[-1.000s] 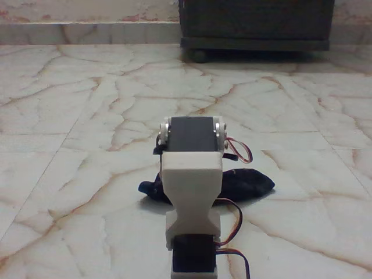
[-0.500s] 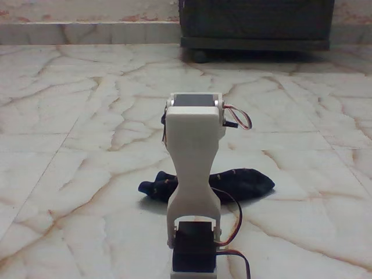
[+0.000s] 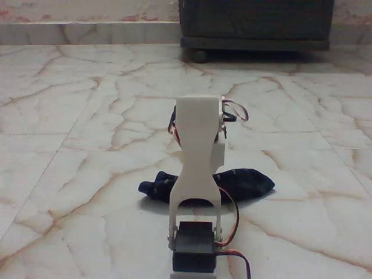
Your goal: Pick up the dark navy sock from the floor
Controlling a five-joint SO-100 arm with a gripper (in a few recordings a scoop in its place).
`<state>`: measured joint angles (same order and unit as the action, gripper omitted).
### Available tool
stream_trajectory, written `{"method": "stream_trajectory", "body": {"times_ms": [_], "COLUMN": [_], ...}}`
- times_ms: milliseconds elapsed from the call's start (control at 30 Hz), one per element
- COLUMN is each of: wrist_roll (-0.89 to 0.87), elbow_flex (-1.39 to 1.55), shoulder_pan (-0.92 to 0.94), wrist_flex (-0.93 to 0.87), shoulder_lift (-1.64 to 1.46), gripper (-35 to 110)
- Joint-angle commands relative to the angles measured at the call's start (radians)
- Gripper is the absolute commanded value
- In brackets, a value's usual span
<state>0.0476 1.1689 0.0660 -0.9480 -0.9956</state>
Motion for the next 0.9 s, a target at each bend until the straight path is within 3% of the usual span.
{"method": "stream_trajectory", "body": {"times_ms": [0, 267, 567, 867], "wrist_roll": [-0.015, -0.04, 0.012, 0.04], "elbow_flex": [-0.097, -0.423, -0.497, -0.489], "shoulder_pan": [0.012, 0.009, -0.012, -0.003], "wrist_flex": [-0.012, -0.057, 0.117, 0.166], "shoulder_lift": [0.037, 0.377, 0.554, 0.575], "gripper": [11, 11, 8, 0]}}
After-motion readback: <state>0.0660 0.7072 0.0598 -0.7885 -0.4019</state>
